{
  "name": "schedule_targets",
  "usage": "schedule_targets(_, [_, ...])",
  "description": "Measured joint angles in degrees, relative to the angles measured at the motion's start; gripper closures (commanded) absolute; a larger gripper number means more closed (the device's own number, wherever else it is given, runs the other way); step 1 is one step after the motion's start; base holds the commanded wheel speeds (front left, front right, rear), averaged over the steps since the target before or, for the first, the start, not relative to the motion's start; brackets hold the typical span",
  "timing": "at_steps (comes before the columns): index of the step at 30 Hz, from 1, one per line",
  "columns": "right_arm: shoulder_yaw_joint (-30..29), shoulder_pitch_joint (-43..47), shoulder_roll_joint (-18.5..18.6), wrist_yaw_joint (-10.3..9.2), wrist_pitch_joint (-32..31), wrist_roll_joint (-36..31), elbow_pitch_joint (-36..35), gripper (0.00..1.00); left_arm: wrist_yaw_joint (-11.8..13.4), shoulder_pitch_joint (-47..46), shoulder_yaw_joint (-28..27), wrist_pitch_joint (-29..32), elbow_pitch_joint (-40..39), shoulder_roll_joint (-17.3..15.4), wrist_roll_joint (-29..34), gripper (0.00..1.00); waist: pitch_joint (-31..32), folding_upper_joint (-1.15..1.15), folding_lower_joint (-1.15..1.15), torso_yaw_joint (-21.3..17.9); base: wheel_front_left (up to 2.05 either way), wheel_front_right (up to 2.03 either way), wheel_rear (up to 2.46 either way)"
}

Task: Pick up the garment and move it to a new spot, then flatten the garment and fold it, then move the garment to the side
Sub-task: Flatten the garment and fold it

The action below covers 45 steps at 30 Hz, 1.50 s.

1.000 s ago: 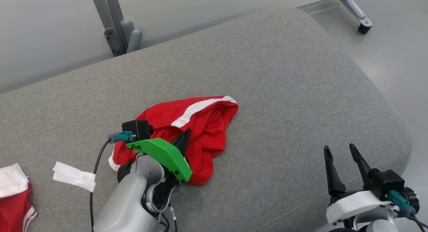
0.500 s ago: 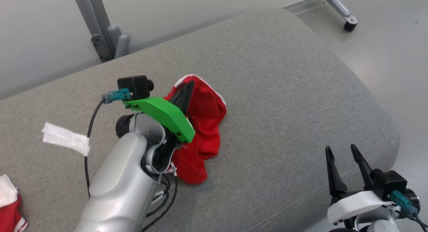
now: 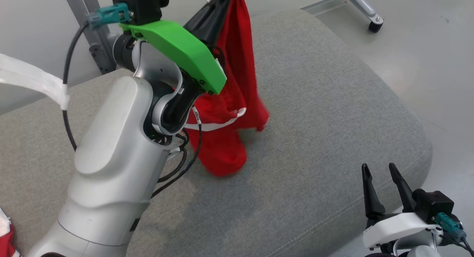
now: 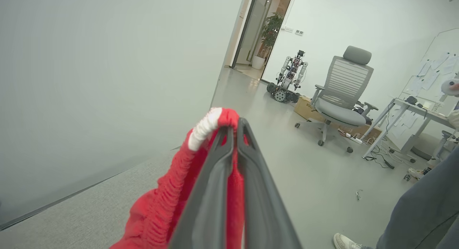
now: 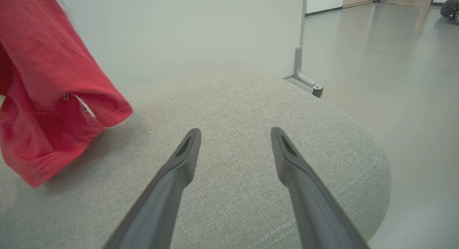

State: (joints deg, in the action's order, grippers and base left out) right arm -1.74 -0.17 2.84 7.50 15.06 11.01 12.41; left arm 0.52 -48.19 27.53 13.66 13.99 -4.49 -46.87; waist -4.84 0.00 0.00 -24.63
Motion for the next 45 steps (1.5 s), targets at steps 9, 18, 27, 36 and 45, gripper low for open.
schedule_targets(9, [0.05,0.16,-0.01,0.00,0.00,1.01,0.22,0.00,-2.09,5.53,-1.23,-1.00,-10.89,-5.06,-0.73,1.00,-0.17,0.00,0.00,-0.29,0.00,0.00,0.00])
schedule_targets(18, [-1.16,1.30,-0.02,-0.01,0.00,0.58,0.54,0.00,-6.61,39.64,3.96,-2.29,-20.56,-17.91,-6.23,1.00,0.06,0.00,0.00,1.08,0.00,0.00,0.00])
schedule_targets(27, [-1.62,0.97,0.01,0.00,0.00,-1.58,0.57,0.00,-7.56,49.41,6.81,-13.45,-14.19,-20.61,-1.93,1.00,0.25,0.00,0.00,6.64,0.00,0.00,0.00])
schedule_targets(36, [-0.55,0.72,-0.03,0.00,0.00,-2.32,0.67,0.00,-7.89,49.53,12.52,-21.59,-3.98,-19.11,0.64,1.00,0.28,0.00,0.00,11.26,0.00,0.00,0.00])
schedule_targets(45, [-0.47,1.06,-0.03,0.00,0.00,-3.19,0.81,0.00,-7.91,47.20,18.66,-26.96,2.86,-19.12,-0.19,1.00,0.36,0.00,0.00,12.91,0.00,0.00,0.00])
